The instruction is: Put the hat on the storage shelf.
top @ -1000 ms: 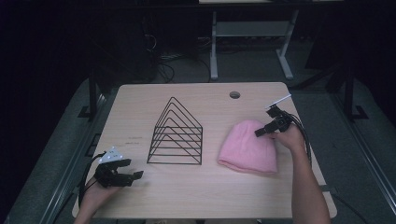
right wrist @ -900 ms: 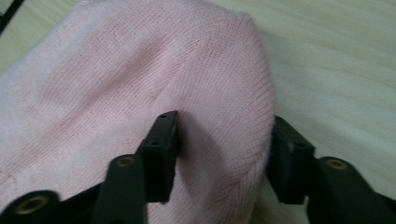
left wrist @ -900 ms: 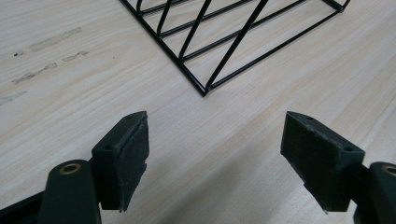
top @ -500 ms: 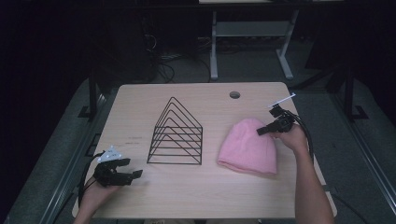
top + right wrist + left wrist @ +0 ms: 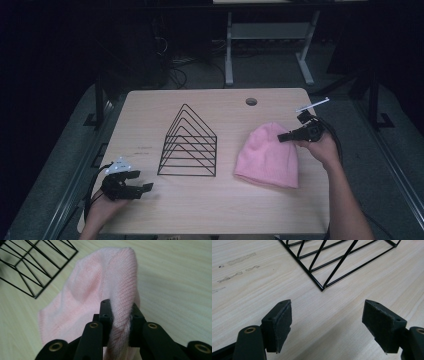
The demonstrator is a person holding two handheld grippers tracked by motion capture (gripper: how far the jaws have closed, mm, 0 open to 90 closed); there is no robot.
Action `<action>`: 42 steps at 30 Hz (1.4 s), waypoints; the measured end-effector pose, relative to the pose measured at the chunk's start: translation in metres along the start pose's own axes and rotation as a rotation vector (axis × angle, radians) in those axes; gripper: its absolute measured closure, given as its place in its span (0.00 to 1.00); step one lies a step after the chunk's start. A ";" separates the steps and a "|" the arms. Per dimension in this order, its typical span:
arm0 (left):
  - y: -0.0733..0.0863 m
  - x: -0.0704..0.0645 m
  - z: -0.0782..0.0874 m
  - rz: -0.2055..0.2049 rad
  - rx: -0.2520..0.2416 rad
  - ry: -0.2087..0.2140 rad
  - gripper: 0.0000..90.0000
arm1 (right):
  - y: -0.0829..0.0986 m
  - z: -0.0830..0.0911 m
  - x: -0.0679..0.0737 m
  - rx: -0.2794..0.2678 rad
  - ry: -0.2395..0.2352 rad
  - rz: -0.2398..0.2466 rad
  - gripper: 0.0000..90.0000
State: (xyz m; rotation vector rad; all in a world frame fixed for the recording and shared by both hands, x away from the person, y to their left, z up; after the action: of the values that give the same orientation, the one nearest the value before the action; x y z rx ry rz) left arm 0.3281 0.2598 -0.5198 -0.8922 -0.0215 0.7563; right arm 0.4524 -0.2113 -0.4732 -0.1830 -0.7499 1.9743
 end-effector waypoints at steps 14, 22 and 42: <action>-0.003 -0.003 0.004 0.002 -0.013 0.026 0.27 | -0.021 0.056 0.021 -0.099 -0.044 0.049 0.87; -0.009 -0.015 0.008 -0.026 -0.020 0.082 0.28 | -0.035 0.086 0.034 -0.136 -0.028 0.115 0.87; -0.058 -0.064 0.032 -0.184 -0.002 0.259 0.26 | -0.070 0.139 0.069 -0.183 -0.005 0.231 0.87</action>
State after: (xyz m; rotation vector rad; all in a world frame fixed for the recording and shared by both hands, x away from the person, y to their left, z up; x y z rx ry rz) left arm 0.3047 0.2211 -0.4397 -0.9708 0.1234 0.4661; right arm 0.4101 -0.1893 -0.3094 -0.3895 -0.9480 2.1223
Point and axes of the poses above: each handheld gripper's, and its own axes: z roughly backward along the jaws, y roughly out of its underside, x roughly to its left, the point moved 10 cm from there along -z, roughly forward along the jaws, and after that the axes turned 14 degrees about y, right-handed, at the moved point
